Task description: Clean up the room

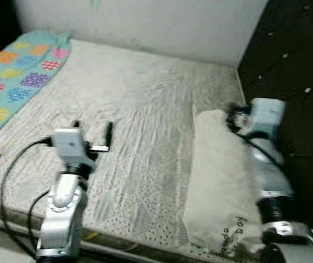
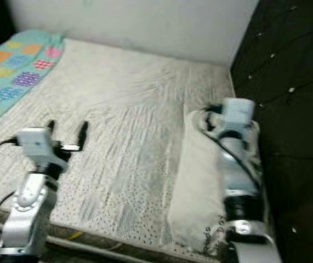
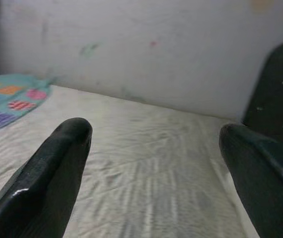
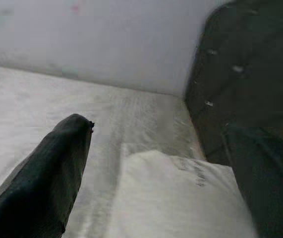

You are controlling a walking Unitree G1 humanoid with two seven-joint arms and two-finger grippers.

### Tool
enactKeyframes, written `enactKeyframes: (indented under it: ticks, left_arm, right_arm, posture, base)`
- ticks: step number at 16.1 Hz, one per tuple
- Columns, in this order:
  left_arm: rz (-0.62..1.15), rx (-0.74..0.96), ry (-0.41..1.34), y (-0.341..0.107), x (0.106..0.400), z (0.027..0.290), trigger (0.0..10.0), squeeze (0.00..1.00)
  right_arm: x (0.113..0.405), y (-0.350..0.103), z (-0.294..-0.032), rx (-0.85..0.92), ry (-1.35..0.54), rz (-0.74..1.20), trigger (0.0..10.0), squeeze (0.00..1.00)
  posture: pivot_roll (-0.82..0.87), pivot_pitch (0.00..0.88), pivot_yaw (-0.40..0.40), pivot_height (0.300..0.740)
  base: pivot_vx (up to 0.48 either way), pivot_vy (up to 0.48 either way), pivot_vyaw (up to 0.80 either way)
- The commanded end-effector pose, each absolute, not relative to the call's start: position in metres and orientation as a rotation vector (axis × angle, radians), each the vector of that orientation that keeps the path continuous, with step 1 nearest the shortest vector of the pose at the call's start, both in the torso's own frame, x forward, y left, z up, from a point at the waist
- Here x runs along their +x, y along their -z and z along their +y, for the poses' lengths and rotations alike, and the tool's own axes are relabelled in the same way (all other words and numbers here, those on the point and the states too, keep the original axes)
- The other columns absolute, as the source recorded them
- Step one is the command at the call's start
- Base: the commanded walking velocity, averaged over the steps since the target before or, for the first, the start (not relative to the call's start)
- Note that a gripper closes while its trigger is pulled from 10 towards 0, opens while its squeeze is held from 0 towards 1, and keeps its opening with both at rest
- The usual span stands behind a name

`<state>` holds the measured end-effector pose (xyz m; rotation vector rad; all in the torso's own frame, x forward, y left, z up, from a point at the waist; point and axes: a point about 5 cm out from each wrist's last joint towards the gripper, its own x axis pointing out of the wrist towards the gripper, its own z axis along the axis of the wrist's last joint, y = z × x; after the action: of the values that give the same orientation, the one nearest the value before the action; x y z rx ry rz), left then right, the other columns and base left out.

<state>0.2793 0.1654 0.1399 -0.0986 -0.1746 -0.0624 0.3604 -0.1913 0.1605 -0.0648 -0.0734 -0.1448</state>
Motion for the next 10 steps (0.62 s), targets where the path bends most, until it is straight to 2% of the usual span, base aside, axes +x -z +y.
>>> enactKeyframes:
  ticks: [1, 8, 10]
  left_arm:
    - [-0.162, -0.087, 0.037, -0.137, 0.28, 0.165, 10.0, 0.0]
    - [-0.177, -0.095, 0.023, -0.136, 0.286, 0.159, 10.0, 0.0]
    - [-0.171, -0.103, 0.0, -0.133, 0.288, 0.164, 10.0, 0.0]
  right_arm:
    - [0.362, -0.161, -0.192, -0.073, 0.147, -0.078, 10.0, 0.0]
    - [0.366, -0.165, -0.178, -0.08, 0.092, -0.102, 10.0, 0.0]
    - [0.368, -0.166, -0.182, -0.091, 0.1, -0.096, 10.0, 0.0]
  posture:
    - [0.04, 0.0, -0.044, 0.74]
    - [0.04, 0.0, -0.06, 0.74]
    - [0.03, 0.0, -0.05, 0.74]
  base:
    - [0.0, 0.0, 0.0]
    - [0.0, 0.0, 0.0]
    - [0.0, 0.0, 0.0]
